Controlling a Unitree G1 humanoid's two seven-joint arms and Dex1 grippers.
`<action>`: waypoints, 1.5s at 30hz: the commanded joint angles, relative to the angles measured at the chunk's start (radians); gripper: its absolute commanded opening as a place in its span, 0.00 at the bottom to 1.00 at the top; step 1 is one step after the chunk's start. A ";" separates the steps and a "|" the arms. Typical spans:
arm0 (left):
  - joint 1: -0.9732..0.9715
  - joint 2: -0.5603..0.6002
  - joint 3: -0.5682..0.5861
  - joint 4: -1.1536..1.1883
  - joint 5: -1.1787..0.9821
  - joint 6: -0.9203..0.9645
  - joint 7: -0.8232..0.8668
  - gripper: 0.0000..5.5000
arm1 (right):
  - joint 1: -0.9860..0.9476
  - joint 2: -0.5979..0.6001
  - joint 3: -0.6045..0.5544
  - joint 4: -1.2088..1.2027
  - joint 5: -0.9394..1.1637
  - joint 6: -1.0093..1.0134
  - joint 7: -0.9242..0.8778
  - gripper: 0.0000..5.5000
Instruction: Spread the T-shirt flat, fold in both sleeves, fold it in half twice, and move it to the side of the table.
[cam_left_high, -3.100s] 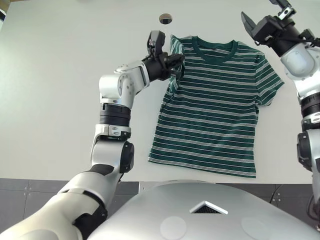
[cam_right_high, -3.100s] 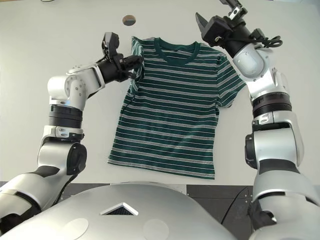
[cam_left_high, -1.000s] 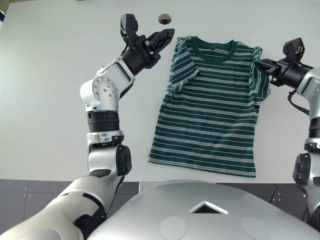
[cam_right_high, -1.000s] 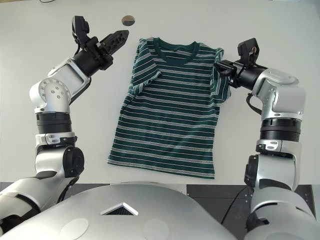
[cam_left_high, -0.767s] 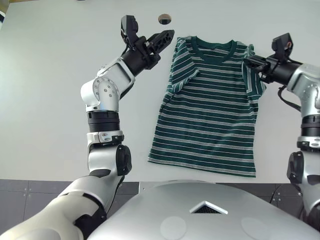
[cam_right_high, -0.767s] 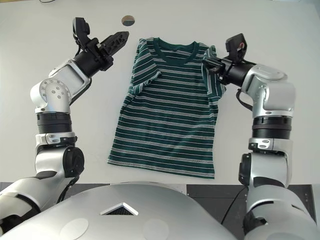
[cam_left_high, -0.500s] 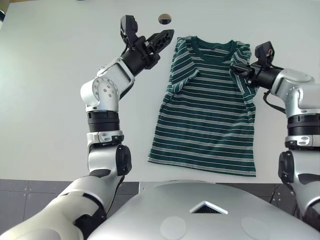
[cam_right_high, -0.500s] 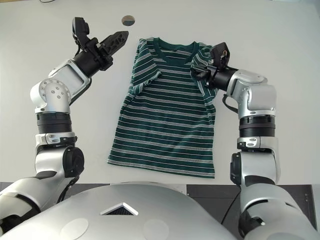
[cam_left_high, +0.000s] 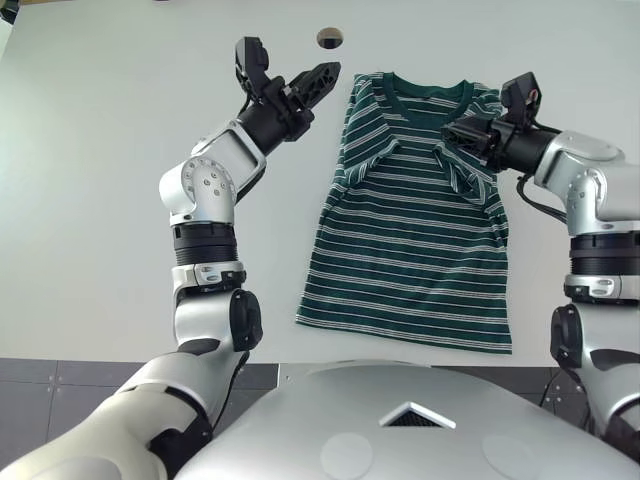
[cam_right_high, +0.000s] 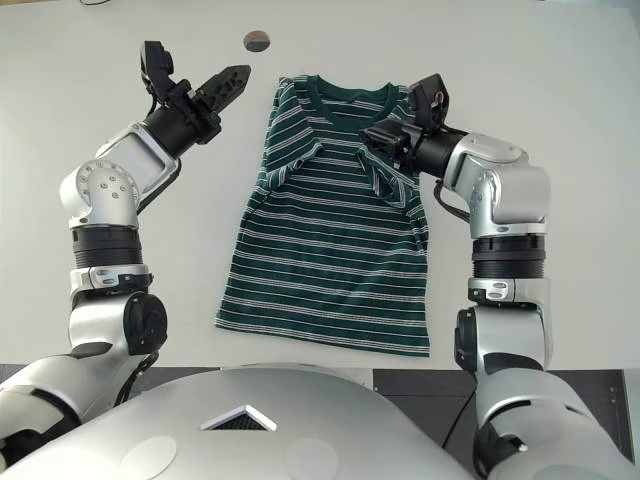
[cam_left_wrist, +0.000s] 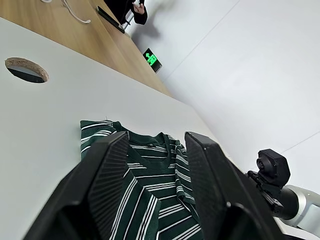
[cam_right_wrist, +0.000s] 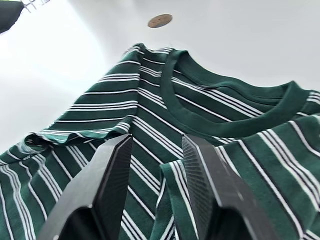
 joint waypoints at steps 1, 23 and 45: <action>0.026 0.011 -0.011 -0.011 0.017 -0.029 -0.003 0.38 | 0.018 -0.012 -0.020 -0.043 0.025 0.028 -0.004 0.33; 0.552 0.906 -0.497 -0.008 1.304 -1.925 -0.081 0.38 | 0.875 -0.659 -0.159 0.119 -0.470 -1.896 0.437 0.33; 0.569 0.930 -0.768 -0.384 1.111 -1.696 -0.248 0.49 | 0.886 -0.685 0.161 0.011 -0.642 -1.971 0.168 0.55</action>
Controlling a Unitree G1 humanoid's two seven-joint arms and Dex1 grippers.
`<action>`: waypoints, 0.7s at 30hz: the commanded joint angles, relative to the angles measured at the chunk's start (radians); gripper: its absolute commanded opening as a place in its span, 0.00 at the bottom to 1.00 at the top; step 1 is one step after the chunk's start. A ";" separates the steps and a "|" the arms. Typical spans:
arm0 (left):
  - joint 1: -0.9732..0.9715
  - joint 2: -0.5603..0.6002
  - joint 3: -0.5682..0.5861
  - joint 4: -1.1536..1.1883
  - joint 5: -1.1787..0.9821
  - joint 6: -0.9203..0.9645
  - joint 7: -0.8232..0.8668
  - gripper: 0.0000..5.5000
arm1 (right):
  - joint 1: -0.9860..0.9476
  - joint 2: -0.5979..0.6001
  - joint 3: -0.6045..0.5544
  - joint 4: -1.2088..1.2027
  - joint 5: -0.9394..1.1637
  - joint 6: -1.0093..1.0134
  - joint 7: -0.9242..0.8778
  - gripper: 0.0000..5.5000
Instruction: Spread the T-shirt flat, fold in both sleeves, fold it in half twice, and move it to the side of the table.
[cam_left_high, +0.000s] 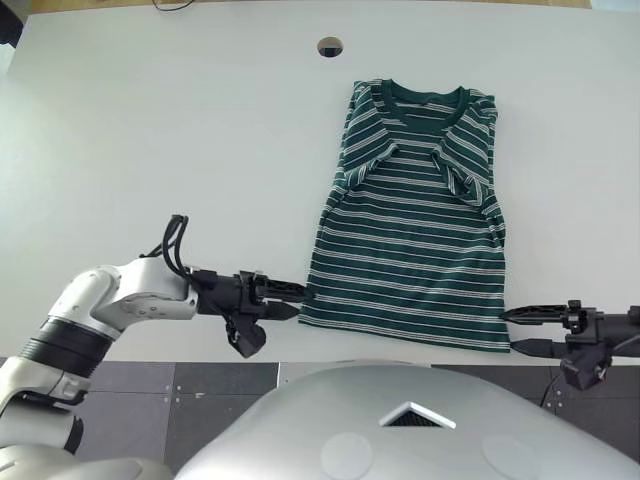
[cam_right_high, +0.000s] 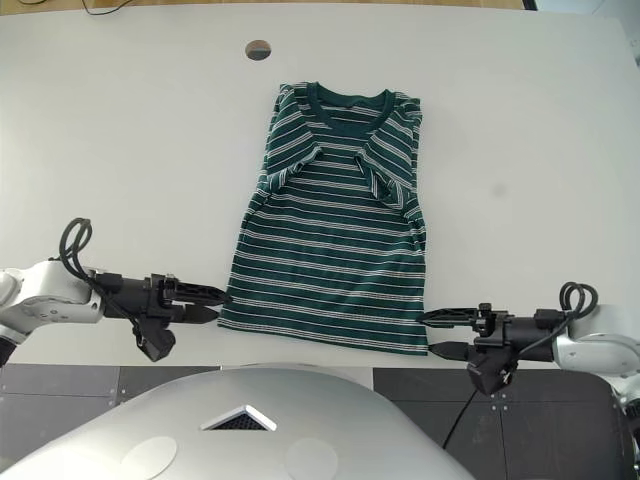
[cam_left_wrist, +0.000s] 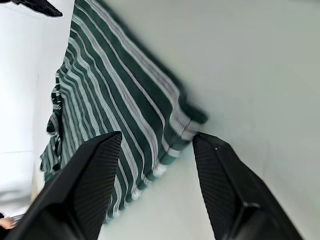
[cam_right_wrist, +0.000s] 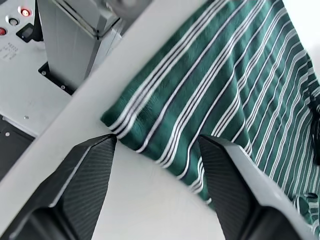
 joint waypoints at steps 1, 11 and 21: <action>0.006 0.023 -0.058 -0.073 -0.015 0.141 -0.153 0.49 | 0.020 0.017 0.070 -0.014 -0.125 0.071 0.003 0.55; -0.045 -0.010 -0.080 -0.099 -0.077 0.248 -0.250 0.35 | -0.009 -0.007 0.140 -0.024 -0.120 0.119 -0.040 0.36; -0.049 -0.030 -0.056 -0.024 -0.013 0.192 -0.184 0.04 | -0.032 -0.013 0.178 -0.002 -0.145 0.125 -0.086 0.02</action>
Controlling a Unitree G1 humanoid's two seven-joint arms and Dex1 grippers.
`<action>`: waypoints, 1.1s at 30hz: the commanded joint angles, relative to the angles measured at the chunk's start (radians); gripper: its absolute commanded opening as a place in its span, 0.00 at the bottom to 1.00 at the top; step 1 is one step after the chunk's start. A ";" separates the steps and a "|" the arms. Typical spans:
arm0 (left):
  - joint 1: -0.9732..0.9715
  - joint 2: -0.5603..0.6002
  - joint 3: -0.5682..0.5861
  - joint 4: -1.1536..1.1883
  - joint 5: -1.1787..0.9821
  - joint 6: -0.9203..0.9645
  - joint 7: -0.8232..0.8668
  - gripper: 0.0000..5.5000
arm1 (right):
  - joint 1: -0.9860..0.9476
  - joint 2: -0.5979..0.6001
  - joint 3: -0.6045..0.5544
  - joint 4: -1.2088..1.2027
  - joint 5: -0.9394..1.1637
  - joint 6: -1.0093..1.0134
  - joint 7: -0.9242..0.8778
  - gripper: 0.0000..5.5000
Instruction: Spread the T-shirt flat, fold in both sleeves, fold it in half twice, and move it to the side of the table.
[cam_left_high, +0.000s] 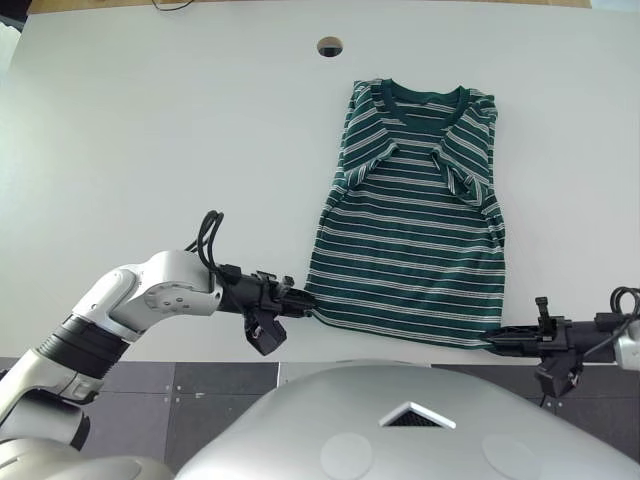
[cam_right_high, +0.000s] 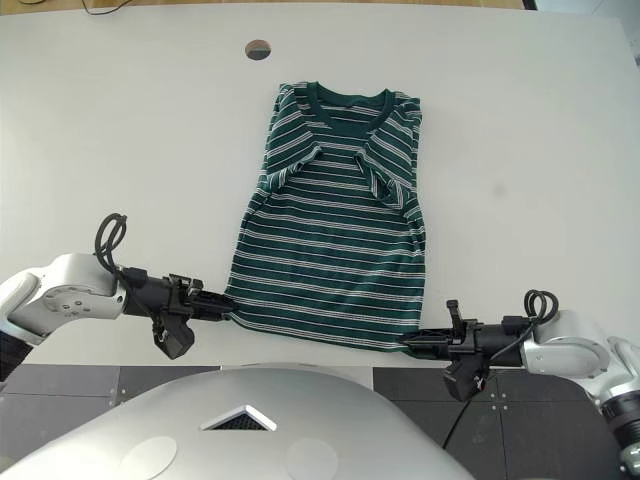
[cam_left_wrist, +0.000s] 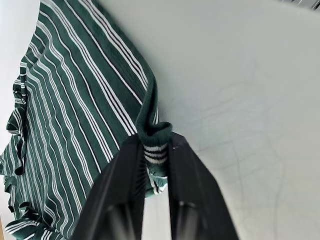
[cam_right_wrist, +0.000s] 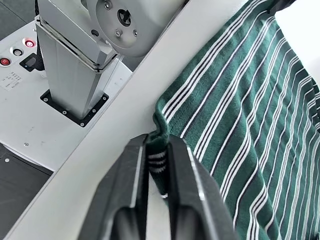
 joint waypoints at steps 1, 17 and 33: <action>0.018 -0.003 -0.001 0.032 0.071 0.002 0.005 0.02 | 0.002 -0.014 0.035 0.015 -0.087 0.081 0.024 0.02; 0.208 0.391 0.153 -0.428 -1.021 0.900 -0.383 0.02 | 0.162 -0.418 -0.023 -0.586 1.218 0.920 0.395 0.02; -0.006 -0.013 0.352 -0.291 -1.150 1.117 -0.116 0.02 | -0.094 0.066 -0.328 -0.487 1.160 1.197 0.373 0.02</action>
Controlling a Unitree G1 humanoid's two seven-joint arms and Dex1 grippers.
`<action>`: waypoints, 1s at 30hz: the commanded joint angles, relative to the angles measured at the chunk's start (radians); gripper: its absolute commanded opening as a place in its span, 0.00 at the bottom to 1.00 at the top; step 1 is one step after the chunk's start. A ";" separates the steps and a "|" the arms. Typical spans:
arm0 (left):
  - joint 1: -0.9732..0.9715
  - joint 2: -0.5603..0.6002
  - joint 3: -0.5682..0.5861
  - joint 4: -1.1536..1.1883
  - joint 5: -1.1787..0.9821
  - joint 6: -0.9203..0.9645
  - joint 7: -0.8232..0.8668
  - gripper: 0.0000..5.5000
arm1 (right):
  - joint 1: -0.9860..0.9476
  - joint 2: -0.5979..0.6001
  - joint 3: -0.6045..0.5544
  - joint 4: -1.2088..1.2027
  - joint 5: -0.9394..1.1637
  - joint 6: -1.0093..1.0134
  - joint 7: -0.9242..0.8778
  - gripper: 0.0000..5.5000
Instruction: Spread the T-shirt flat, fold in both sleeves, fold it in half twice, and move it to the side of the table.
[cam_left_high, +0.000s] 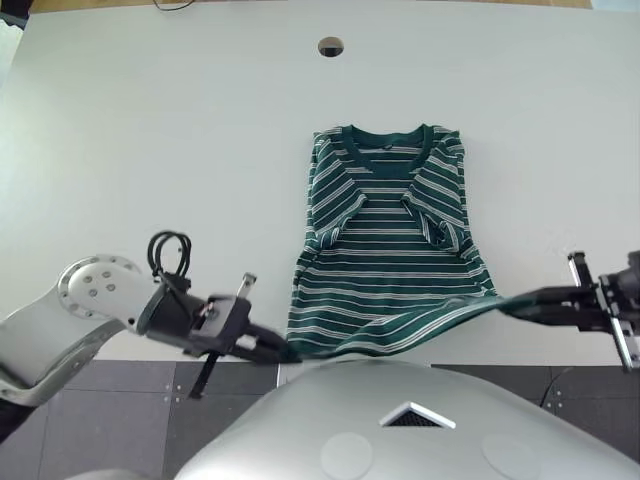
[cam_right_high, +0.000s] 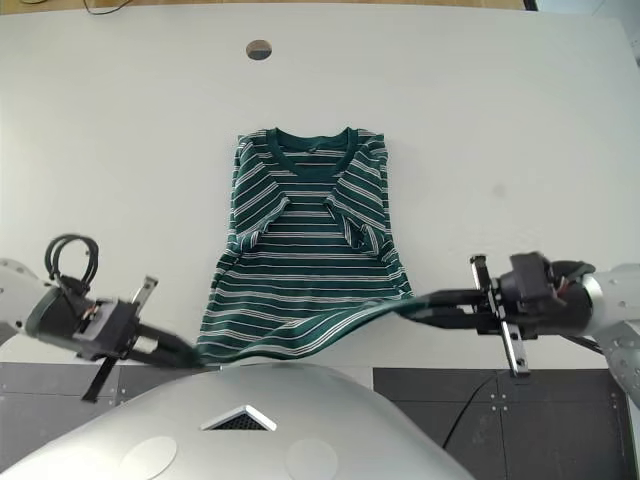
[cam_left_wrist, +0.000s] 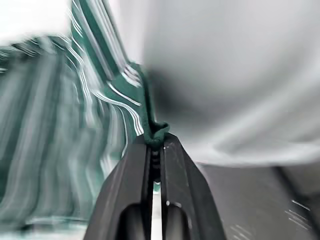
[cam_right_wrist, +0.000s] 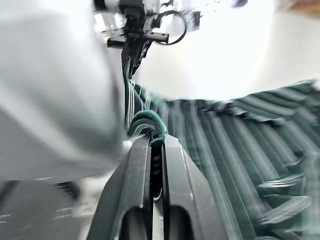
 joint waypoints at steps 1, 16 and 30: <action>-0.314 -0.292 0.034 0.254 0.084 0.038 0.230 0.02 | -0.257 0.192 0.034 0.106 -0.129 0.019 -0.143 0.02; -0.746 -0.770 0.016 1.226 0.546 -0.209 0.337 0.07 | -0.868 0.619 0.192 0.882 -0.712 -0.020 -0.416 0.02; -0.699 -0.786 0.104 1.194 0.622 -0.668 0.233 0.20 | -1.003 0.647 0.360 1.158 -1.291 -0.715 -0.817 0.23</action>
